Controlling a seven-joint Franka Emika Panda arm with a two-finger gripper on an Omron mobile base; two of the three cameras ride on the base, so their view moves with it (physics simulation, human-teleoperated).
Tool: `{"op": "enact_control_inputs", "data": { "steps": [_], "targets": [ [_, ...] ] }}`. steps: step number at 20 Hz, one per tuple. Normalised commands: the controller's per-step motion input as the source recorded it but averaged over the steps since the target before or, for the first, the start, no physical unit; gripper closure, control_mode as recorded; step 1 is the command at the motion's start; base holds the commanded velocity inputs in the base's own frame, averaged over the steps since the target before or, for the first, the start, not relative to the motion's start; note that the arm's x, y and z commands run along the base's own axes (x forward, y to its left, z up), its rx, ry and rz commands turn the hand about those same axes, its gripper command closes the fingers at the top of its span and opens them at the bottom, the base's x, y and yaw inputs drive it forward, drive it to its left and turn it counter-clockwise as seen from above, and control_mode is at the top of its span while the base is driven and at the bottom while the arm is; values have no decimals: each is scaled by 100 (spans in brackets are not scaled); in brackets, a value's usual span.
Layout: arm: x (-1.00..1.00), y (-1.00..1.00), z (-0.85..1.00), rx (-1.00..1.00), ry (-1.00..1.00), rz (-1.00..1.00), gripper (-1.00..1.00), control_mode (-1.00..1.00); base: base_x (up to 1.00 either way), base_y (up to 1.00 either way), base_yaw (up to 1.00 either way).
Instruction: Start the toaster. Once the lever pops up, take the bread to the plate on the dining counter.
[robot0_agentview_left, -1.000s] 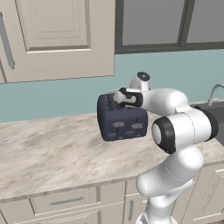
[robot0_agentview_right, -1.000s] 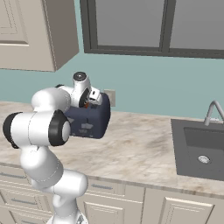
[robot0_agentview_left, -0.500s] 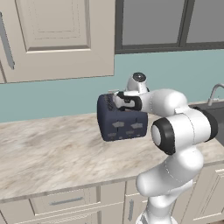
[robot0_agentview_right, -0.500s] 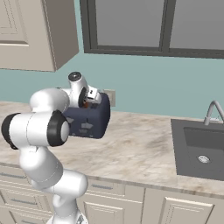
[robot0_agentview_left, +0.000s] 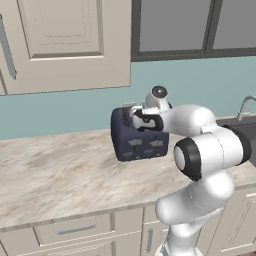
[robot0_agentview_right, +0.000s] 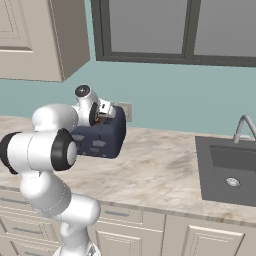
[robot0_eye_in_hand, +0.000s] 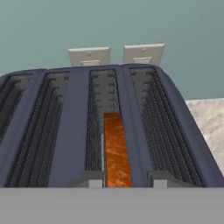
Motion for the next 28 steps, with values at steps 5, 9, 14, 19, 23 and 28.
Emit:
{"op": "enact_control_inputs", "data": {
  "steps": [5, 9, 14, 19, 23, 28],
  "targets": [
    [-14, 0, 29, -1, -3, 0, 100, -100, 0, 0, 0],
    [-1, 3, 8, 0, 2, 0, 100, -100, 0, 0, 0],
    [-2, 1, 1, 0, 0, 0, 100, -100, 0, 0, 0],
    [-10, -8, 27, 0, -8, -1, 100, -100, 0, 0, 0],
    [-6, -10, 41, 0, -10, -1, 100, -100, 0, 0, 0],
    [-5, -13, 51, 0, -10, -2, 100, -100, 0, 0, 0]
  ]
}}
